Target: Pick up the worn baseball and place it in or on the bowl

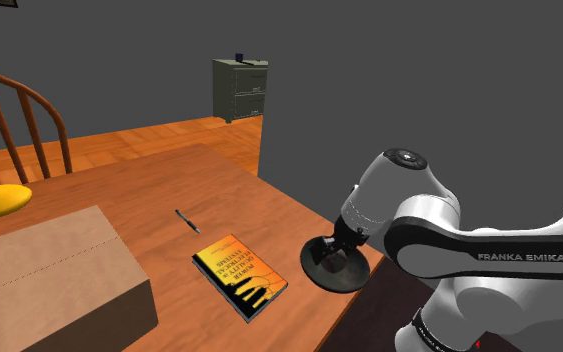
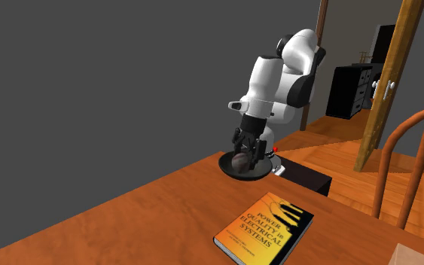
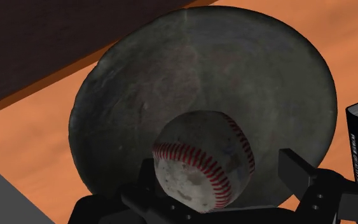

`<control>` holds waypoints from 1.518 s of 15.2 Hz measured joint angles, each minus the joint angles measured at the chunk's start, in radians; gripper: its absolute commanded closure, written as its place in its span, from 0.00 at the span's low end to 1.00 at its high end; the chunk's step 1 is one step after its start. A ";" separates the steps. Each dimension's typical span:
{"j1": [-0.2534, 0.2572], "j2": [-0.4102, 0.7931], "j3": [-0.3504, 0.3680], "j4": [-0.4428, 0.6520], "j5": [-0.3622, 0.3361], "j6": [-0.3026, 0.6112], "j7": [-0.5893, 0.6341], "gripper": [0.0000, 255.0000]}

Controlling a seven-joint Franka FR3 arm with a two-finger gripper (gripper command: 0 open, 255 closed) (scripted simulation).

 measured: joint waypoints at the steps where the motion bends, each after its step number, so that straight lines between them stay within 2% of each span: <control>1: 0.001 0.002 0.000 0.000 0.002 0.001 0.001 0.00; 2: 0.001 0.002 -0.001 -0.001 0.003 0.002 0.001 0.00; 3: 0.002 0.002 -0.001 -0.001 0.004 0.002 0.001 1.00; 14: 0.001 0.001 -0.002 0.003 0.002 -0.004 0.001 1.00; 23: -0.021 -0.072 -0.053 0.088 -0.044 -0.156 -0.011 1.00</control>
